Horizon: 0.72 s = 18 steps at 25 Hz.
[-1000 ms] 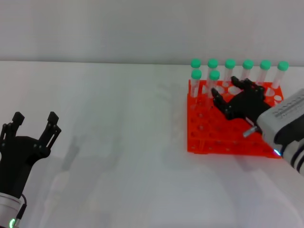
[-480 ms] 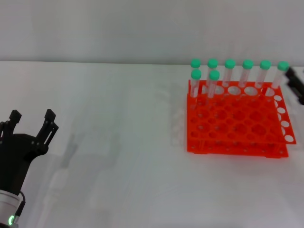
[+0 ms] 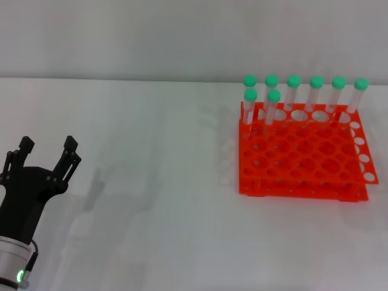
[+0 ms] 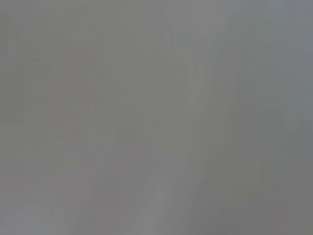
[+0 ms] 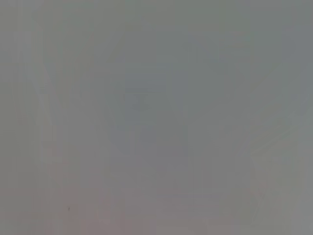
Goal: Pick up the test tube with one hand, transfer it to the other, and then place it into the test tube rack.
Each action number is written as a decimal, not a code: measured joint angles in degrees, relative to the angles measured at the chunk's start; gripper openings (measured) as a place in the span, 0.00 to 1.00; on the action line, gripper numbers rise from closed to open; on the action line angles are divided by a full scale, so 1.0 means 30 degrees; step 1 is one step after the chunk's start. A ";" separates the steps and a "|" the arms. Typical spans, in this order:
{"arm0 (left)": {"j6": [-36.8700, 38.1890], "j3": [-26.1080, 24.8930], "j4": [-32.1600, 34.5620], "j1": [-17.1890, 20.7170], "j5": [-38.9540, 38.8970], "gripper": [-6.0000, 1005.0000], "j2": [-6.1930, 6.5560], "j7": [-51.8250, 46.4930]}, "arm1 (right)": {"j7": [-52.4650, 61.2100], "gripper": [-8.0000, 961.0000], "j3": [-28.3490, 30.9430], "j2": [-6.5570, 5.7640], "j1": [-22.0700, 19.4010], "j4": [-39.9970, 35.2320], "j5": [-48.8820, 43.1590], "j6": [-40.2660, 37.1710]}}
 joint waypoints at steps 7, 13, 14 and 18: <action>0.0001 0.0056 0.0044 -0.0017 0.0091 0.88 -0.0016 0.0000 | -0.0556 0.60 0.0214 0.0291 0.0019 0.0247 0.0003 0.0328; -0.0368 0.0115 0.0099 0.0002 0.0138 0.88 -0.0044 -0.0001 | -0.1411 0.60 0.0769 0.0586 -0.0096 0.0371 0.0006 0.0436; -0.0532 0.0115 0.0134 -0.0001 0.0142 0.88 -0.0052 -0.0001 | -0.1493 0.60 0.0786 0.0621 -0.0109 0.0417 0.0016 0.0440; -0.1016 0.0186 0.0163 -0.0135 0.0149 0.88 -0.0089 -0.0276 | -0.1664 0.59 0.1033 0.0743 -0.0153 0.0517 0.0032 0.0457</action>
